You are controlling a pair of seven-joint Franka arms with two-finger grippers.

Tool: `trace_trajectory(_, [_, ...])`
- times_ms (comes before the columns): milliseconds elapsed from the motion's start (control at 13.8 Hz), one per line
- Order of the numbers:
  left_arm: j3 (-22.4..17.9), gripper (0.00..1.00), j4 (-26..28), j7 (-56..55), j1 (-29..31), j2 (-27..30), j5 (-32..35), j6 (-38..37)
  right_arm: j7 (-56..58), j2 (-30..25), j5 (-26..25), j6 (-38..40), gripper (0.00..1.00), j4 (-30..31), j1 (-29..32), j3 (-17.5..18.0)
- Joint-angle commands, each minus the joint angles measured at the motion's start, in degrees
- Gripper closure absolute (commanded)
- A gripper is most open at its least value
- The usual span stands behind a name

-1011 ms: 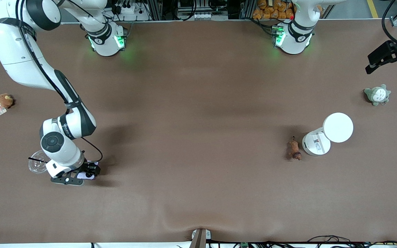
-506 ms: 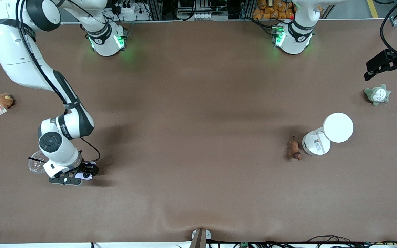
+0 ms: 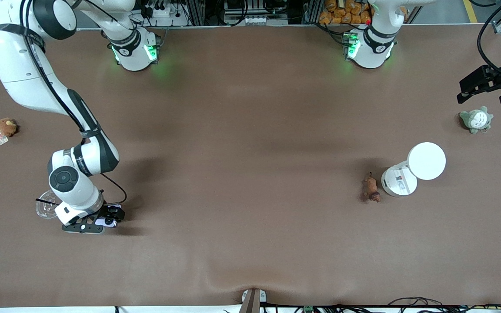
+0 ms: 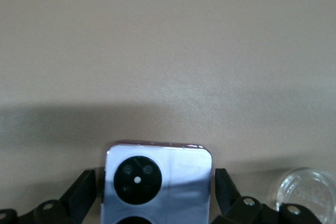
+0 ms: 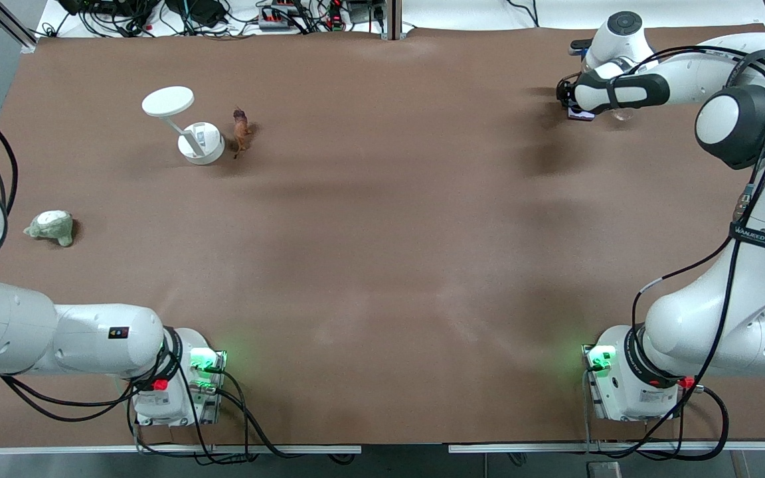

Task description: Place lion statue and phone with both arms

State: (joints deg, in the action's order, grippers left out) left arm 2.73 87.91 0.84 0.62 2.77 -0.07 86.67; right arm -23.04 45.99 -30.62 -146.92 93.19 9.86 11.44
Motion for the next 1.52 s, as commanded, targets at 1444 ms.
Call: trace_trajectory(1444, [0.08,0.00,0.16,0.31,0.25,0.04,-0.64,-0.19,29.28,-38.68,32.29,45.48,0.00,-0.20,-8.90,-14.87])
